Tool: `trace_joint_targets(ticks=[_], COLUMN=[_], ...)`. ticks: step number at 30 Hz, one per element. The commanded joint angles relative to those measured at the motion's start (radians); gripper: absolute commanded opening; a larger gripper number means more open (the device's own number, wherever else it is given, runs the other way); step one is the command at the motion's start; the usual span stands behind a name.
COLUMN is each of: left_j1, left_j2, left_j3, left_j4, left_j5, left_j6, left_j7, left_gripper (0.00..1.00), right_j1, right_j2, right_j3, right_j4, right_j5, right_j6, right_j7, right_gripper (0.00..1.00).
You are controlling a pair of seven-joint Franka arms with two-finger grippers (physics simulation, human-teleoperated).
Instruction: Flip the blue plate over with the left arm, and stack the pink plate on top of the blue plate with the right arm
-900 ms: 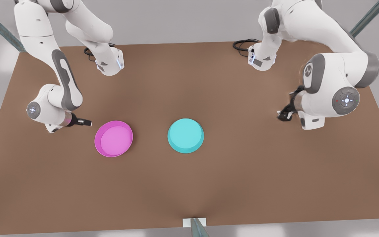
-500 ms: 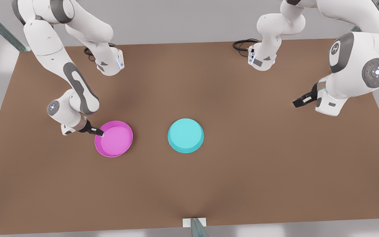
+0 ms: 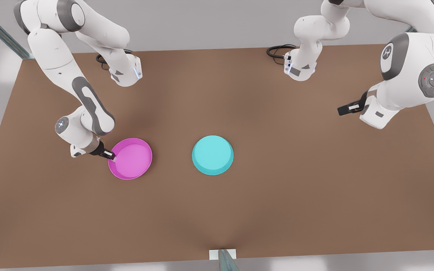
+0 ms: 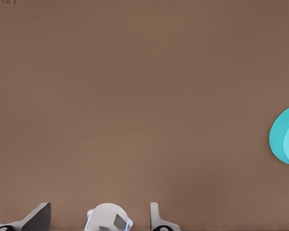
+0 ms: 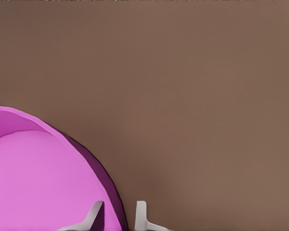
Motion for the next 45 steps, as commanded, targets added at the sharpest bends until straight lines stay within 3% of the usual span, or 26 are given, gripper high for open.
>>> trace_joint_targets(ticks=[1, 4, 7, 11, 19, 25, 28, 35, 36, 41, 43, 44, 45], left_j1=[0.0, 0.0, 0.0, 0.0, -0.001, -0.001, -0.001, -0.003, -0.001, -0.003, -0.001, -0.001, -0.001], left_j2=[-0.002, -0.002, -0.007, -0.005, -0.007, -0.005, -0.005, -0.014, -0.016, -0.016, -0.014, -0.014, -0.014], left_j3=[0.002, 0.007, 0.005, 0.004, 0.004, 0.004, 0.004, 0.001, -0.001, -0.003, -0.003, -0.003, -0.003], left_j4=[0.0, 0.002, 0.0, 0.002, 0.002, 0.002, 0.0, 0.002, 0.002, 0.002, 0.002, 0.002, 0.002], left_j5=[0.001, 0.001, 0.001, -0.001, -0.001, -0.001, 0.001, -0.001, -0.001, -0.001, -0.001, -0.001, -0.001], left_j6=[-0.024, -0.021, -0.018, -0.016, -0.018, -0.016, -0.015, -0.022, -0.022, -0.021, -0.021, -0.021, -0.021], left_j7=[0.173, 0.173, 0.173, 0.173, 0.173, 0.173, 0.173, 0.171, 0.173, 0.173, 0.173, 0.173, 0.173], left_gripper=[1.0, 1.0, 1.0, 1.0, 1.0, 1.0, 1.0, 1.0, 1.0, 1.0, 1.0, 1.0, 1.0], right_j1=[0.0, 0.0, 0.0, -0.001, 0.003, 0.296, 0.393, 0.474, 0.473, 0.462, 0.457, 0.457, 0.457], right_j2=[-0.005, -0.009, -0.029, -0.089, -0.069, 0.075, 0.072, 0.075, 0.083, 0.08, 0.057, 0.009, -0.045], right_j3=[0.0, 0.003, 0.017, 0.031, 0.279, 0.281, 0.281, 0.278, 0.276, 0.264, 0.221, 0.126, -0.006], right_j4=[0.001, 0.001, 0.011, 0.108, 0.209, 0.301, 0.285, 0.26, 0.262, 0.265, 0.28, 0.274, 0.286], right_j5=[0.001, 0.001, 0.0, 0.0, 0.174, 0.296, 0.303, 0.322, 0.322, 0.322, 0.322, 0.312, 0.28], right_j6=[-0.003, -0.005, -0.015, -0.186, -0.19, 0.014, 0.115, 0.184, 0.184, 0.186, 0.181, 0.144, -0.093], right_j7=[-0.013, -0.013, -0.015, -0.015, 0.013, 0.054, 0.117, 0.175, 0.175, 0.175, 0.172, 0.172, 0.171], right_gripper=[0.33, 0.21, 0.21, 0.21, 0.21, 0.21, 0.21, 0.21, 1.0, 1.0, 1.0, 1.0, 1.0])
